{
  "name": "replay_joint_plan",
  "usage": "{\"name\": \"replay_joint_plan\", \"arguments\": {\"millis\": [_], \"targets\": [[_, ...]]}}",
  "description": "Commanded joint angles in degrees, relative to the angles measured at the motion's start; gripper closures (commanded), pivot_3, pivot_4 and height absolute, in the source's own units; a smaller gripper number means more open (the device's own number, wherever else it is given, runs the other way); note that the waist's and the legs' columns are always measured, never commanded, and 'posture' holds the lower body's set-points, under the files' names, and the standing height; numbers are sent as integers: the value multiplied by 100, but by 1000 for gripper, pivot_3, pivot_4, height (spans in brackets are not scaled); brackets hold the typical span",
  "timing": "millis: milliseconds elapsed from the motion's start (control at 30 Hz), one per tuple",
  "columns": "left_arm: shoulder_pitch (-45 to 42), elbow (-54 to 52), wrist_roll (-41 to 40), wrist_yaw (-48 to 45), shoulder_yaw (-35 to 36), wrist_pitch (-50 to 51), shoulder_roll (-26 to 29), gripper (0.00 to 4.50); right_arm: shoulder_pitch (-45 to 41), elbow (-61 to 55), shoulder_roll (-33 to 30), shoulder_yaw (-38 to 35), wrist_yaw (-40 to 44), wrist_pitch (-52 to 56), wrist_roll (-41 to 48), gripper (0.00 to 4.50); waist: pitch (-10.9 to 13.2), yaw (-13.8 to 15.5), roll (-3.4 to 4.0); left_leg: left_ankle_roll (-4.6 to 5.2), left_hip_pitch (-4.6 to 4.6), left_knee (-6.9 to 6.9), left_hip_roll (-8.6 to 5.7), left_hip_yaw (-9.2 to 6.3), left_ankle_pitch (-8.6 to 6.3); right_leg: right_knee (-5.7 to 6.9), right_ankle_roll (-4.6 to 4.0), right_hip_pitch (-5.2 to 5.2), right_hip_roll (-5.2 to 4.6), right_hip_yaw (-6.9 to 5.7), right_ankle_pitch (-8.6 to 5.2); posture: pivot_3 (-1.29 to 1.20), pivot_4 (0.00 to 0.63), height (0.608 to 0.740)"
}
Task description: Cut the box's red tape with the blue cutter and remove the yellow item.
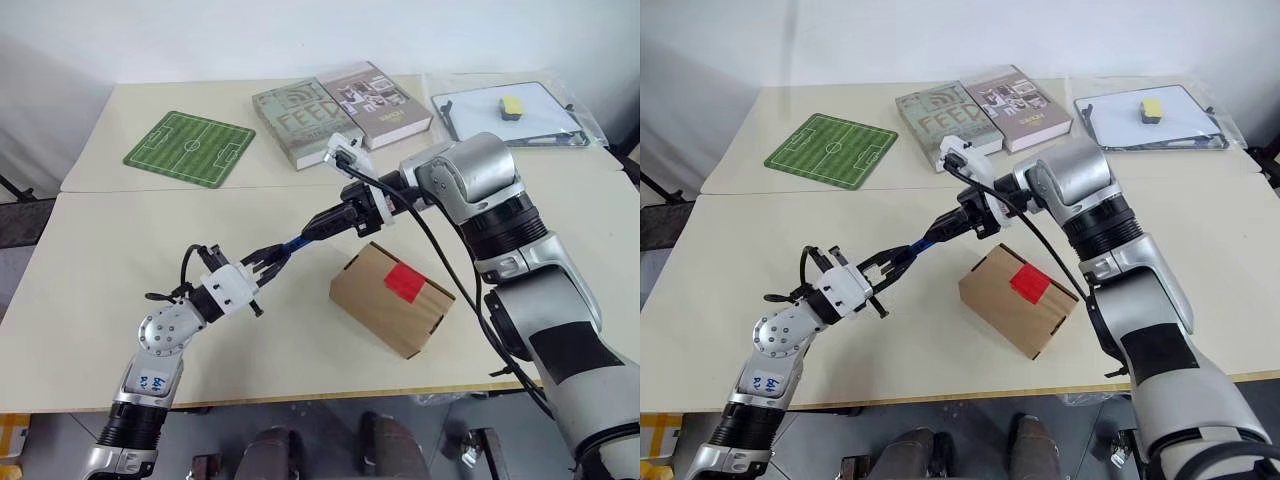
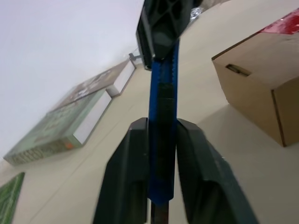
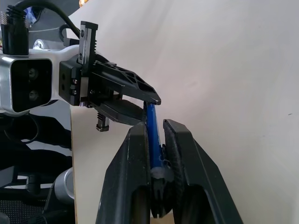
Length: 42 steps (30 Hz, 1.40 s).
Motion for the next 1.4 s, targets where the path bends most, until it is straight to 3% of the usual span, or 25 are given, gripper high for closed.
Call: {"name": "replay_joint_plan", "arguments": {"millis": [33,300,400,567,667,767,1000,1200,1300,1400], "targets": [[-8,-219,-51,302,338,448,50,2457,-30,-119,-134,-227,-95,48,24,4351,0,0,0,0,0,1,0,1,0,0,0,0,0,1,0,0,150,740],[234,-591,-682,34,761,1454,332,6,-269,-104,-262,-709,-416,23,68,4351,1,-2,-1,0,0,1,2,0,0,1,0,-1,0,1,0,0,150,740],[478,-884,-1205,-177,1044,2033,470,0,-313,-162,-380,-902,-529,42,91,4351,2,-2,-2,0,0,1,3,0,0,1,0,-1,1,2,0,0,150,740],[1335,-2339,-2931,-602,1127,3996,738,0,-228,-610,-773,-1381,-830,209,209,4351,12,11,-14,-1,-4,-1,4,-2,-1,0,0,-5,0,9,0,0,150,740],[1554,-3087,-3725,-505,1016,4673,654,0,-72,-1040,-964,-1693,-1052,426,340,4351,17,34,-24,-2,-6,1,3,-9,-1,-1,0,-3,0,11,0,0,150,740],[1299,-3542,-4174,-51,740,4993,209,0,231,-1762,-1235,-2244,-1340,771,595,4351,17,84,-24,-2,-6,6,2,-8,-1,-2,0,1,-1,15,0,0,150,740],[408,-3553,-4073,509,107,5224,-454,0,963,-3192,-1837,-3229,-1959,1199,1036,4351,19,192,-27,-4,-7,17,-1,-2,2,-3,0,4,3,19,0,0,150,740],[-704,-2906,-3240,288,-1087,5678,-262,0,1811,-4180,-2824,-3460,-2159,1563,1285,4351,19,268,-28,-3,-9,24,-18,10,2,-15,0,6,10,23,0,0,150,740],[-1089,-2589,-3039,229,-1377,5822,-334,627,2029,-4539,-3063,-3670,-2293,1838,1496,4351,19,275,-28,-2,-10,25,-21,24,2,-26,0,4,11,29,0,0,150,740],[-1438,-2323,-2858,137,-1629,6052,-365,1582,2334,-4981,-3348,-3745,-2385,2073,1660,4351,19,293,-29,-3,-10,25,-10,28,2,-30,0,3,21,32,0,0,150,740]]}}
